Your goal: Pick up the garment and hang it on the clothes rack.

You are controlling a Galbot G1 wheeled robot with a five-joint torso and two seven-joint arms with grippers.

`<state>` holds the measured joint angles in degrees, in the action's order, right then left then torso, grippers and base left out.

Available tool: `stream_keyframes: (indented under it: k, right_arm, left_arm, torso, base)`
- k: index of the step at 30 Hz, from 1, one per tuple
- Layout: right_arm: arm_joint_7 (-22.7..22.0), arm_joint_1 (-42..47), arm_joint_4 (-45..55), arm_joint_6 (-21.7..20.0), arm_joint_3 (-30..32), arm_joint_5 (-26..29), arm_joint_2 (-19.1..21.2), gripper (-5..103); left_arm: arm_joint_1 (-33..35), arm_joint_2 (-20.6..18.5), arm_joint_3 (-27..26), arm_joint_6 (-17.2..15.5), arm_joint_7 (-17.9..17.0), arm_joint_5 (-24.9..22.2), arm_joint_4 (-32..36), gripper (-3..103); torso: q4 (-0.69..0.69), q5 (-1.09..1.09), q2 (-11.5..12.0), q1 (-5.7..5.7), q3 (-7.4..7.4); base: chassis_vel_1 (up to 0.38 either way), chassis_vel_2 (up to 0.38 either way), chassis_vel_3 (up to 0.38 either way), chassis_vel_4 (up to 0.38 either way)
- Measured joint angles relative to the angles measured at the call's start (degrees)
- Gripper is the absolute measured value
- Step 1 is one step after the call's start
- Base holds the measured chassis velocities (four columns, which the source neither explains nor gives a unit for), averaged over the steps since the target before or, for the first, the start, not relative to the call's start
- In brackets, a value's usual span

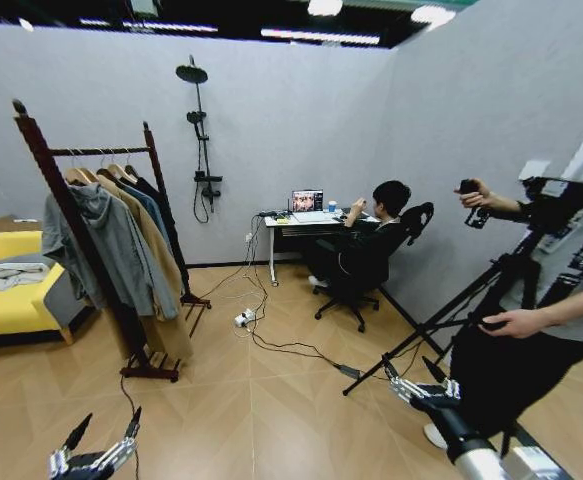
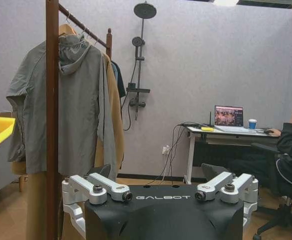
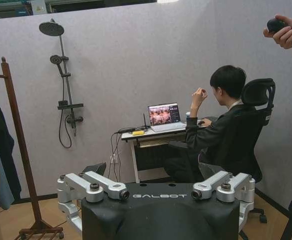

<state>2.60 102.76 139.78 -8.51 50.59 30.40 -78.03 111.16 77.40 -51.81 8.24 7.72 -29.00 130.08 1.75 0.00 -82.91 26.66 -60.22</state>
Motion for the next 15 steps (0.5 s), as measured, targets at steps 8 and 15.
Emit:
stream_keyframes:
  k: [8,15]
  right_arm:
    - [0.0,0.0,0.0,0.0,0.0,0.0,0.0,100]
    - [0.0,0.0,0.0,0.0,0.0,0.0,0.0,100]
  left_arm:
    - [0.0,0.0,0.0,0.0,0.0,0.0,0.0,100]
    - [0.0,0.0,0.0,0.0,0.0,0.0,0.0,100]
  torso:
    - [0.0,0.0,0.0,0.0,0.0]
    - [0.0,0.0,0.0,-0.01,0.0]
  base:
    - [0.0,0.0,0.0,0.0]
    - [0.0,0.0,0.0,0.0]
